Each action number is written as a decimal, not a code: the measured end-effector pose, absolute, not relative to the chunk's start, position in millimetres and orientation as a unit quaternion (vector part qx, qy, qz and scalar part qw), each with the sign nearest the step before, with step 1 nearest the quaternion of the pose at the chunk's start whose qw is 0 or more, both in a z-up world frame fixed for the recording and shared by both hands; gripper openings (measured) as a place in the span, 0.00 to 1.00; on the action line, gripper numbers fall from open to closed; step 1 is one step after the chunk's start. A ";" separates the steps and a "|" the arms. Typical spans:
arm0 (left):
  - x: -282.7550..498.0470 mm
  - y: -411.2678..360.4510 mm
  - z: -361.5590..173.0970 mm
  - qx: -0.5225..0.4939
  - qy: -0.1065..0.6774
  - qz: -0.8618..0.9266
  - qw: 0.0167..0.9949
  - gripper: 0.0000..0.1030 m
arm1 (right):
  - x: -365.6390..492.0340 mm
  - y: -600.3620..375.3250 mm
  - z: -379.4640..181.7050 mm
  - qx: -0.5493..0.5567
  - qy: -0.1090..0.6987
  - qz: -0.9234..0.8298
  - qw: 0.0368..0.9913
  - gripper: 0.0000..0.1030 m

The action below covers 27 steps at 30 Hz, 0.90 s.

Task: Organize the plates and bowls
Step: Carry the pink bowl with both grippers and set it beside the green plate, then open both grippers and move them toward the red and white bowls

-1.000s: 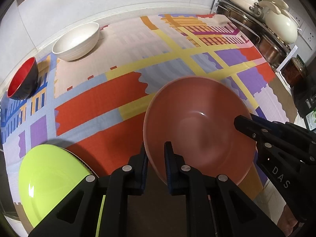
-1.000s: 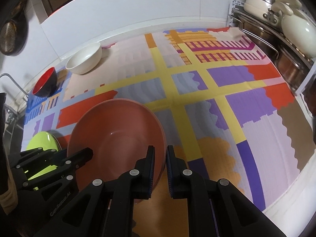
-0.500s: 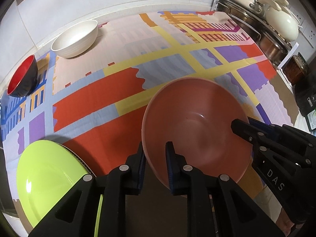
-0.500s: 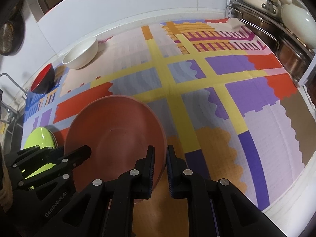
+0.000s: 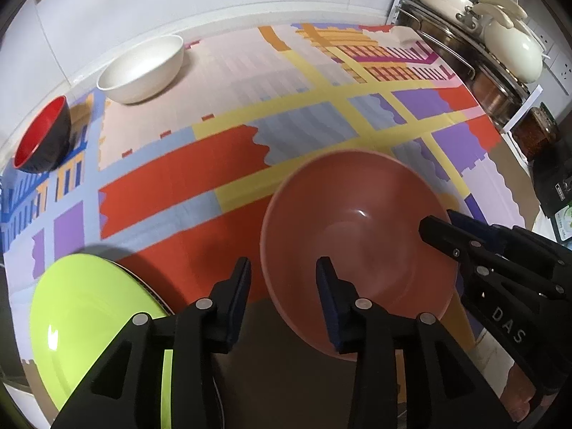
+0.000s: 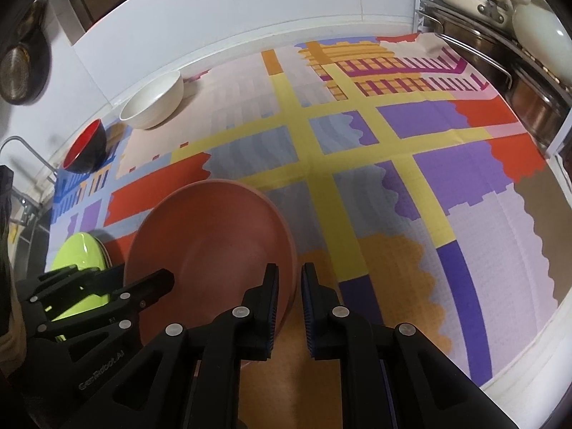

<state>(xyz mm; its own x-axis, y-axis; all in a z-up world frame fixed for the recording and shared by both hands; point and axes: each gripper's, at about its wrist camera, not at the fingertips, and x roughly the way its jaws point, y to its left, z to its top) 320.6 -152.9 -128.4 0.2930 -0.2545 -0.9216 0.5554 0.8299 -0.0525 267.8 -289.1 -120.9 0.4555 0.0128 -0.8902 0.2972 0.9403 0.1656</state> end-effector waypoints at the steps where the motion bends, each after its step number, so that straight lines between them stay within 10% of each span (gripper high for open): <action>1: 321.6 -152.2 -127.2 0.140 0.535 -0.255 0.793 0.41 | 267.6 -288.9 -119.8 0.150 0.513 -0.084 0.841 0.21; 27: 378.7 -91.3 -49.3 0.091 0.455 -0.203 0.862 0.76 | 319.5 -256.2 -55.2 0.102 0.436 -0.048 0.893 0.36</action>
<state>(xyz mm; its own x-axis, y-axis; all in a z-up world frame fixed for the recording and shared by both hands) 378.7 -91.3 -49.3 0.5026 -0.2670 -0.8222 0.4332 0.9009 -0.0278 319.5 -256.2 -55.2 0.6146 0.0037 -0.7888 0.1745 0.9746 0.1405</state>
